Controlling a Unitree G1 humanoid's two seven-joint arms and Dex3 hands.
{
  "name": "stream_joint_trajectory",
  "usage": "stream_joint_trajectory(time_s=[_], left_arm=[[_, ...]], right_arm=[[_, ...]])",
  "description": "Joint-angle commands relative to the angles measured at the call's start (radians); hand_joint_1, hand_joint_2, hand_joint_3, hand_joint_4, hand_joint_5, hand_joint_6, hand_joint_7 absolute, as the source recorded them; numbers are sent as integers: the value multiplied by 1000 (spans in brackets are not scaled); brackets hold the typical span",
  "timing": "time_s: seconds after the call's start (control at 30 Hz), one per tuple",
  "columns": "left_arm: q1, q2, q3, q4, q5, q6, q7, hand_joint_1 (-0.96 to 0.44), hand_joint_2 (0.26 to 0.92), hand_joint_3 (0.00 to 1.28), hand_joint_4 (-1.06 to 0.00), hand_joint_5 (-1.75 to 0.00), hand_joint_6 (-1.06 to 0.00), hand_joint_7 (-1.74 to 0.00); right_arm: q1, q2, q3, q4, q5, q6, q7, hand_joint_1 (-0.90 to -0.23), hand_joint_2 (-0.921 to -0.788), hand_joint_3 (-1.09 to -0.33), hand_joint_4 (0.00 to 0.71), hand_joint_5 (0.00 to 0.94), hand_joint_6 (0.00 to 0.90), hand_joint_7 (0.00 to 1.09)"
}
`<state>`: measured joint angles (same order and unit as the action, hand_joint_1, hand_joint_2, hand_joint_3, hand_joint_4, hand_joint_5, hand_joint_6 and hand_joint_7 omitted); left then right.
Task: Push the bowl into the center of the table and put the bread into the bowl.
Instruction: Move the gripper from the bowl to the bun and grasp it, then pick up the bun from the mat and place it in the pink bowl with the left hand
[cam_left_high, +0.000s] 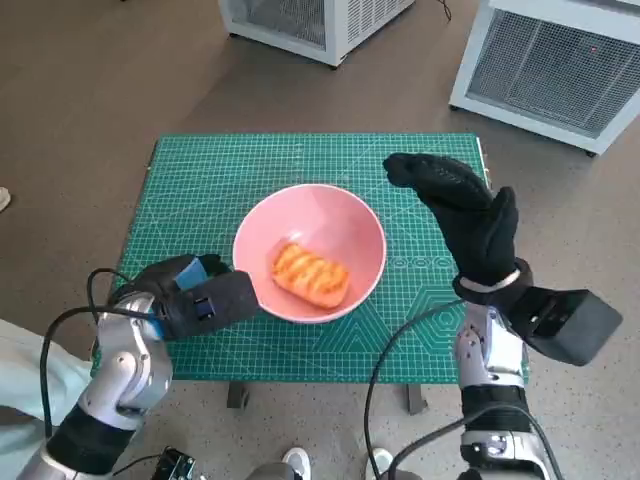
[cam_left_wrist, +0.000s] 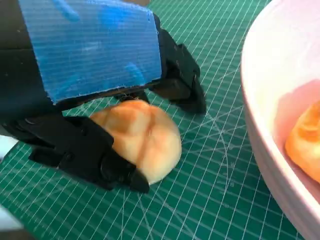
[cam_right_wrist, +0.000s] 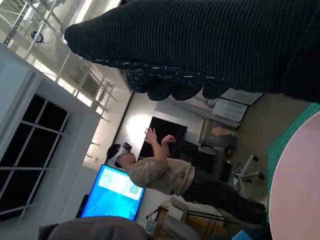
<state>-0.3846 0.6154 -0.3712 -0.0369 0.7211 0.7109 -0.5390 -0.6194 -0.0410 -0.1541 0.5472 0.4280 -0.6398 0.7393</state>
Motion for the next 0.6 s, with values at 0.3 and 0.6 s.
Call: stream_joint_trajectory(time_s=[0.3, 0.6], left_arm=[[64, 17, 62, -91, -22, -38, 7, 2, 745, 360, -754, -1089, -626, -1248], [80, 29, 101, -147, -24, -42, -2, 2, 791, 254, -790, -1078, -646, -1166]], right_arm=[[10, -5, 0, 21, -6, 4, 3, -699, -921, -726, 188, 3, -1, 585], [7, -6, 0, 28, -5, 0, 7, -700, -921, -724, 189, 3, -1, 587]])
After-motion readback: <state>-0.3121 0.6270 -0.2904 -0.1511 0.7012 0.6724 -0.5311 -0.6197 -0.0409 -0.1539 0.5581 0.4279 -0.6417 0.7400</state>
